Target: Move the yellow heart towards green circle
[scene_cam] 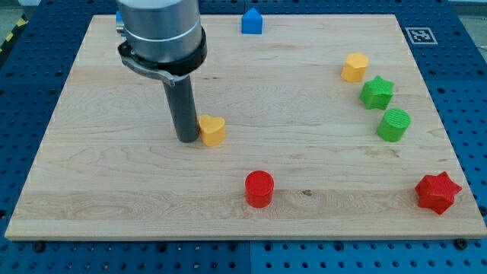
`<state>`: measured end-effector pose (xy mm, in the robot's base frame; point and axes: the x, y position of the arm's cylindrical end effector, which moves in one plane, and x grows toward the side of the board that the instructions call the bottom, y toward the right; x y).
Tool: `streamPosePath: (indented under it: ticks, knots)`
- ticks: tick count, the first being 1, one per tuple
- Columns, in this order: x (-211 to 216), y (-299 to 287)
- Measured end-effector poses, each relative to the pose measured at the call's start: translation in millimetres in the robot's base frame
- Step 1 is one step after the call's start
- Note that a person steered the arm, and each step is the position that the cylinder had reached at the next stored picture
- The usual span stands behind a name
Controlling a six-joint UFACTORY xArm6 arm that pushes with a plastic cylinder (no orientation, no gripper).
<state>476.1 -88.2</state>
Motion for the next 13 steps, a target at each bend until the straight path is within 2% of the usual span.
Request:
streamPosePath:
  ticks: [1,3,5,9,13]
  knots:
    - [0,11]
    - [0,88]
    - [-2,125]
    - [38,233]
    - [38,253]
